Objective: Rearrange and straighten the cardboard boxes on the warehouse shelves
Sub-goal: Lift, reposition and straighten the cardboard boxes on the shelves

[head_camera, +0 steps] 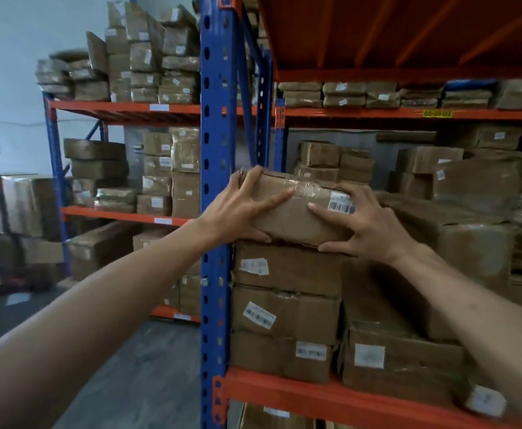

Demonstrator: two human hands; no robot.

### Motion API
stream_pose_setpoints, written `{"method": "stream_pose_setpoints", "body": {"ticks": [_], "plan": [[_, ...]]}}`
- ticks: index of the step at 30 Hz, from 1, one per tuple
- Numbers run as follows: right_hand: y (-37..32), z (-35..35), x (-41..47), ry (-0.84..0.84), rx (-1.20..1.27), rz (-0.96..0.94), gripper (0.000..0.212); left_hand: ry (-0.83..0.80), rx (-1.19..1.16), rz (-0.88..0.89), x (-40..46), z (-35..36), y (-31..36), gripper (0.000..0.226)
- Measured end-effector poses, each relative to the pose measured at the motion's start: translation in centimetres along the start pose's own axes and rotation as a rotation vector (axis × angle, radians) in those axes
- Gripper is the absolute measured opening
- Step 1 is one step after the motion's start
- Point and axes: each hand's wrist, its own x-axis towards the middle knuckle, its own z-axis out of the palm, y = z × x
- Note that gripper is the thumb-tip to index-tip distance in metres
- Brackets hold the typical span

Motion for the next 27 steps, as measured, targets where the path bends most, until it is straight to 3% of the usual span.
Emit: {"method": "stream_pose_setpoints", "body": {"ticks": [4,9,27], "plan": [[0.3,1.8,0.7,-0.077,-0.04,-0.055,0.09,0.038,0.088,-0.031,-1.5,4.2,0.3,0.093],[0.8,3.0,1.7,-0.058,-0.034,-0.072,0.082,0.103,-0.04,-0.033,-1.3,5.3,-0.3,0.078],[0.9,4.5,2.0,-0.029,-0.032,-0.029,0.076,0.112,0.007,-0.008,-0.6,6.7,-1.1,0.083]]}}
